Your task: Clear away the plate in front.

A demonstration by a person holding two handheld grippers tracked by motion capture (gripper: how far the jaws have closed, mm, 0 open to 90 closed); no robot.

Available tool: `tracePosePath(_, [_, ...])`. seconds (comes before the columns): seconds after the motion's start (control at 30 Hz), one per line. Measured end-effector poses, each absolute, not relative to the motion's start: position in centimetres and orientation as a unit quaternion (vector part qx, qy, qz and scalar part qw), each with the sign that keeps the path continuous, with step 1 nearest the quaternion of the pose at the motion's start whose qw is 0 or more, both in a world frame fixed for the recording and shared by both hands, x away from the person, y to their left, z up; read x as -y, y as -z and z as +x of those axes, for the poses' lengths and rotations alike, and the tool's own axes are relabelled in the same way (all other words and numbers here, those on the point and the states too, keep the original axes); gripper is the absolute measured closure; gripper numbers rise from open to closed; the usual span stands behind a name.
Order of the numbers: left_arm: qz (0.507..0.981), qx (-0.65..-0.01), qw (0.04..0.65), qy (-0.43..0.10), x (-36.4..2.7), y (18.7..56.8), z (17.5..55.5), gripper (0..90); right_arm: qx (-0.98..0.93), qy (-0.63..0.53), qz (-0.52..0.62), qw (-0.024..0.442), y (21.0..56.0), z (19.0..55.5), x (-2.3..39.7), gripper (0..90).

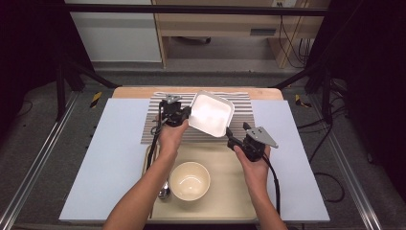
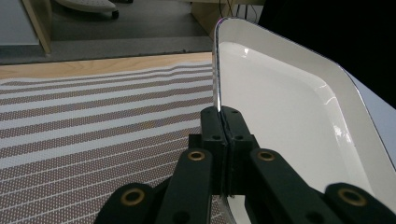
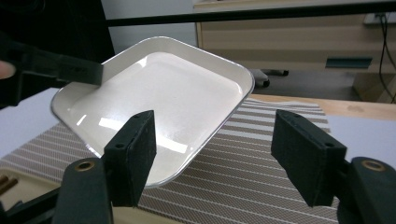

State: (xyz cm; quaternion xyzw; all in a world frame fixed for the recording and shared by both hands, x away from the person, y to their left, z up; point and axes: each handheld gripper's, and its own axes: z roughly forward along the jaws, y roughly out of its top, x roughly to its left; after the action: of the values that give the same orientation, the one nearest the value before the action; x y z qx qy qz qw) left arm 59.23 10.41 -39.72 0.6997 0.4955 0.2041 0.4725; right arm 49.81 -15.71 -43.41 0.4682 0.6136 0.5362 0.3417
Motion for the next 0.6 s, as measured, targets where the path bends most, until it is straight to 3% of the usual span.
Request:
tracePosePath(0.43, [0.686,-0.485,0.505,-0.198,-10.1,38.2,57.4,88.8,-0.593,-0.561,0.502,0.287,44.5,51.3,14.7,42.1])
tracePosePath(0.6, [0.68,-0.489,0.506,-0.203,-9.9,38.1,57.0,88.8,-0.582,-0.573,0.501,0.286,44.3,51.1,14.5,57.7])
